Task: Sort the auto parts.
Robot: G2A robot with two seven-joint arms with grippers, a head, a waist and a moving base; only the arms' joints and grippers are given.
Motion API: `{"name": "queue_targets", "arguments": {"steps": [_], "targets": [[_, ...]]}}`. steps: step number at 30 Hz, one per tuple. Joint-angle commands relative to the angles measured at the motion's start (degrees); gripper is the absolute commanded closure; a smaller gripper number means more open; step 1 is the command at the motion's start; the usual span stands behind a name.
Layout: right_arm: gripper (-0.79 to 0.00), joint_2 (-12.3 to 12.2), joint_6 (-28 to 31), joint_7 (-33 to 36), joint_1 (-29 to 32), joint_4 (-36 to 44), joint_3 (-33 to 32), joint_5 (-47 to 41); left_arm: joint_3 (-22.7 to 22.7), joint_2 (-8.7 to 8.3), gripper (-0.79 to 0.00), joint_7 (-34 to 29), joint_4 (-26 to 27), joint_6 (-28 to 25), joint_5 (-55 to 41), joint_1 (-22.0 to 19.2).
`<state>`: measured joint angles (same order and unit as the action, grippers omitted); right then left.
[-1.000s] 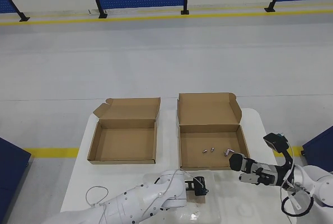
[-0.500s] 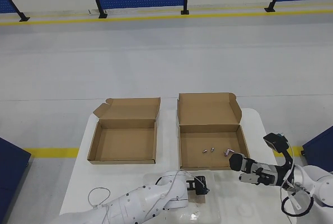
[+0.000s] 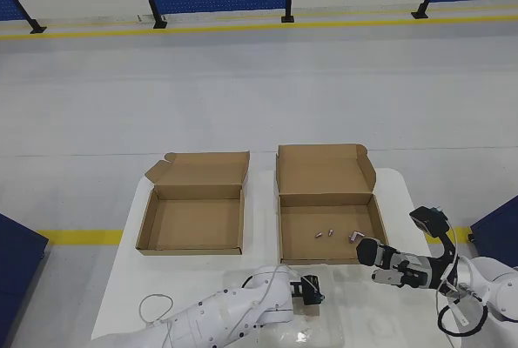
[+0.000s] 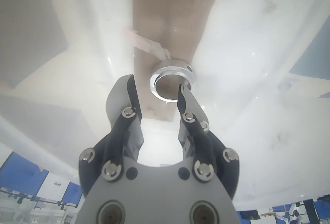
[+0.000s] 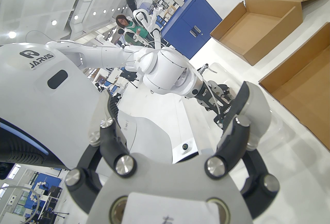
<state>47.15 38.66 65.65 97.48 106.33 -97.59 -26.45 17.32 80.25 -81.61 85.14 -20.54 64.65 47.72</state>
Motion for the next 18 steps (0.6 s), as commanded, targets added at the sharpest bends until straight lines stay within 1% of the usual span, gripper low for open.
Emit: {"name": "queue_targets", "arguments": {"steps": [1,5,9,13,18], "targets": [[-0.785,0.0,0.0,0.0,0.0,0.0,0.0,-0.04,0.1,0.14,-0.32,-0.74,-0.13,-0.61,-0.85,0.08],[-0.785,0.0,0.0,0.0,0.0,0.0,0.0,-0.04,-0.51,0.34,-0.32,-0.91,-0.33,-1.22,-2.08,0.0],[-0.785,0.0,0.0,0.0,0.0,0.0,0.0,-0.04,-1.59,0.55,-0.323,-1.35,-0.98,-0.78,-3.24,-1.05],[-0.785,0.0,0.0,0.0,0.0,0.0,0.0,-0.04,-0.98,0.75,-0.326,-0.7,-1.19,0.07,-2.62,-1.16],[-0.785,0.0,0.0,0.0,0.0,0.0,0.0,-0.04,-0.27,0.72,-0.289,0.07,-1.32,0.32,-1.82,-0.75]]}}
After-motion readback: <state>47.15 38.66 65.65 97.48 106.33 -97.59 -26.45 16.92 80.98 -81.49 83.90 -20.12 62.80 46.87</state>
